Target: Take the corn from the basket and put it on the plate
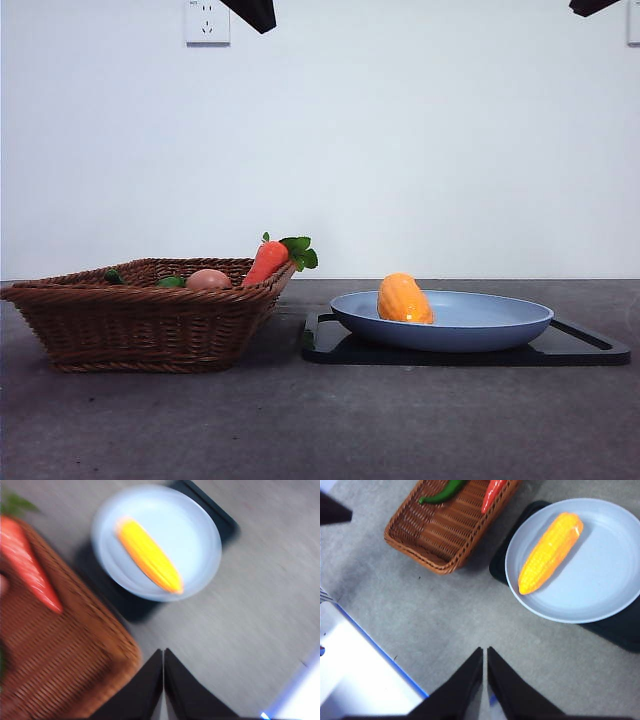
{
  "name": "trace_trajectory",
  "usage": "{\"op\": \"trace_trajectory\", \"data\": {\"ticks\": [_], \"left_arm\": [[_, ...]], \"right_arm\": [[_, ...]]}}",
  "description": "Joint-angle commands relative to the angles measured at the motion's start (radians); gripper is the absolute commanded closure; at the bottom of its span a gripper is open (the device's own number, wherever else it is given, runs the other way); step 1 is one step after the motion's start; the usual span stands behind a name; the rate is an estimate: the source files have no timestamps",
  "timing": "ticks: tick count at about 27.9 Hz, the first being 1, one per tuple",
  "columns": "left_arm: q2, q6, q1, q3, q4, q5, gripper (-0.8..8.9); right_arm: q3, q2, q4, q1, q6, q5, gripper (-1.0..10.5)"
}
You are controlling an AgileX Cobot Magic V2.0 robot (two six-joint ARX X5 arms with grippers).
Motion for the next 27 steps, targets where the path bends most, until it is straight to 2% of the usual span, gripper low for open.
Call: {"op": "trace_trajectory", "data": {"ticks": [1,4,8,11,15,20,27], "left_arm": [[-0.018,0.101,0.018,0.021,0.015,-0.008,8.06],[-0.088,0.152,0.11,0.019,0.141,-0.001,8.06],[-0.244,0.177,0.322,-0.035,0.335,0.011,8.06],[-0.41,0.176,0.497,-0.2,0.49,0.037,8.06],[-0.572,0.177,0.623,-0.404,0.633,0.036,8.06],[-0.755,0.177,0.707,-0.673,0.77,0.034,8.06],[-0.928,0.172,0.719,-0.986,0.885,0.035,8.06]], "right_arm": [[0.018,0.008,0.032,0.003,-0.011,-0.001,9.4],[0.018,0.009,0.055,0.003,-0.011,-0.001,9.4],[0.018,0.008,0.094,0.003,-0.011,-0.001,9.4],[0.018,0.008,0.126,0.003,-0.011,-0.001,9.4],[0.018,0.008,0.156,0.003,-0.011,-0.001,9.4],[0.018,0.008,0.183,0.003,-0.011,-0.001,9.4],[0.018,0.008,0.234,0.003,-0.011,-0.001,9.4]]}}
